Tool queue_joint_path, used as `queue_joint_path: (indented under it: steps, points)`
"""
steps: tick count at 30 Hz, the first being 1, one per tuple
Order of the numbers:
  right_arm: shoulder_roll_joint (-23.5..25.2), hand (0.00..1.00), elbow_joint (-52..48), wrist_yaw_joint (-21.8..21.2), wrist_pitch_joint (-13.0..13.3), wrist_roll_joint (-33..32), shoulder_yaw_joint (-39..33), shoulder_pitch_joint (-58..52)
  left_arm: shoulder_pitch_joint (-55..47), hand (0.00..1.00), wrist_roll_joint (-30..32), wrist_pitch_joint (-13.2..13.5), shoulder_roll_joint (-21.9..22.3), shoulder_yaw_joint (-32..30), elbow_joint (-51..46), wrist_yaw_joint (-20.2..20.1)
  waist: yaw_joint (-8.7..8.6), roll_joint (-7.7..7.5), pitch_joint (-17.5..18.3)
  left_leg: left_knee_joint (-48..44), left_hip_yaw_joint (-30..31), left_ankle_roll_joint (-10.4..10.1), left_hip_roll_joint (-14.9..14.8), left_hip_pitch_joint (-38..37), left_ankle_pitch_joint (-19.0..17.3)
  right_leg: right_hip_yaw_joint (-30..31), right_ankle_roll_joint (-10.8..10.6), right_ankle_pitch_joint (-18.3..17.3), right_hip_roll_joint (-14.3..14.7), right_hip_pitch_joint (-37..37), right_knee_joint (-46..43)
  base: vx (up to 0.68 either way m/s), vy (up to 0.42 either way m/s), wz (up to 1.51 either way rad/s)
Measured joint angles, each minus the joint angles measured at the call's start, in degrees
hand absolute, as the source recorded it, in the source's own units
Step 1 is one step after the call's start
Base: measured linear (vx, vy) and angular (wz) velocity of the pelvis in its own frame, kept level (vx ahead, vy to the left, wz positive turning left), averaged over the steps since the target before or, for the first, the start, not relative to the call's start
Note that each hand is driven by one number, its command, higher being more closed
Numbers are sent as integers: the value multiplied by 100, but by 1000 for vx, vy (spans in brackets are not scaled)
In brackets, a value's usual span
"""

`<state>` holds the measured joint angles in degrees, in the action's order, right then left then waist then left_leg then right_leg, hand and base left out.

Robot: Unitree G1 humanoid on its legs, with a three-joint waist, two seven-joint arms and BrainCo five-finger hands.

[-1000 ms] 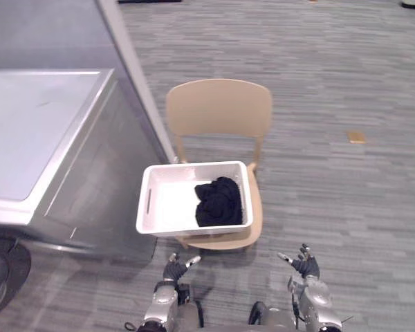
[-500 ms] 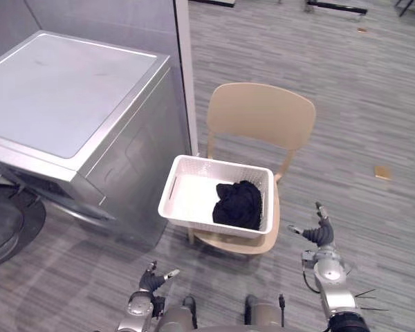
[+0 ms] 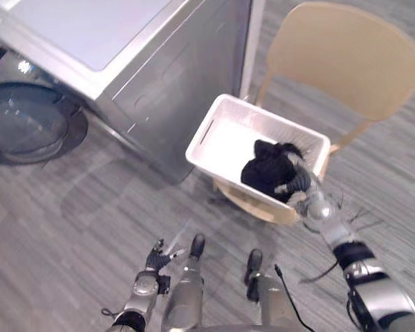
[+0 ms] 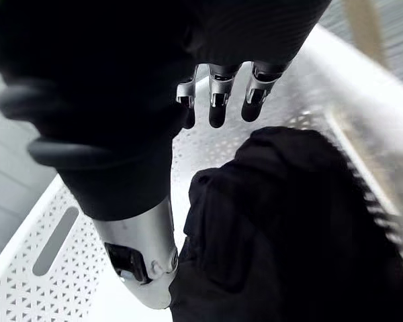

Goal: Pick up the laundry basket with both hands and put the clothes into the washing machine.

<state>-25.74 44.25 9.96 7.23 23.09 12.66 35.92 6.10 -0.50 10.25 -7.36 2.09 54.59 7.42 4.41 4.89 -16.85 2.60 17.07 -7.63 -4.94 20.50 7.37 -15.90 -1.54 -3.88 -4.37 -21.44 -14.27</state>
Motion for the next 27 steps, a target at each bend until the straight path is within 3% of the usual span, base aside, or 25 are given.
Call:
queue_joint_path:
  steps: [2, 4, 10, 11, 14, 21, 27]
  points:
    - [-175, 0, 649, 24, -48, 9, 105, 688, 244, 0, -121, 33, 23, 7, -5, 43, 145, 39, -294, 135, 34, -15, 15, 108, 164, 4, 10, -43, -67, -268, -241, -82, -29, 14]
    - [-350, 0, 1132, 134, -151, 17, 146, 1126, 435, 0, -221, 44, 32, 10, -16, 81, 173, 71, -503, 176, 132, -19, 76, 250, 269, -8, -4, -142, -187, -529, -532, -84, -17, 18]
    - [-565, 0, 1798, 258, -387, 105, 200, 1564, 649, 0, -575, 136, 75, 77, -122, 251, 263, 79, -579, 277, 266, -15, 285, 733, 448, 4, -55, -401, -517, -1319, -1260, -63, -21, 18]
    - [-581, 100, 1844, 250, -401, 126, 206, 1603, 664, 0, -611, 148, 102, 76, -141, 272, 267, 79, -579, 278, 272, -23, 304, 784, 456, 4, -53, -419, -561, -1393, -1312, -49, -32, 16]
    - [-617, 100, 1956, 260, -536, 237, 466, 1881, 780, 0, -672, 142, 268, 76, -230, 274, 273, 76, -580, 279, 232, -49, 329, 1062, 474, 4, -44, -446, -619, -1726, -1473, -52, -39, 8]
    - [-652, 100, 1643, 273, -540, -44, 996, 2085, 916, 0, -792, 166, 555, 73, -354, 268, 256, 60, -586, 279, -27, -34, 312, 1131, 486, 124, -46, -463, -636, -1890, -1559, -6, -46, -7]
    - [-382, 100, 400, 377, -558, -465, 611, 1540, 900, 0, -792, 145, 607, 73, -336, 272, 259, 43, -586, 275, -89, -5, 263, 929, 514, 204, -44, -460, -550, -1669, -1448, 47, -62, -6]
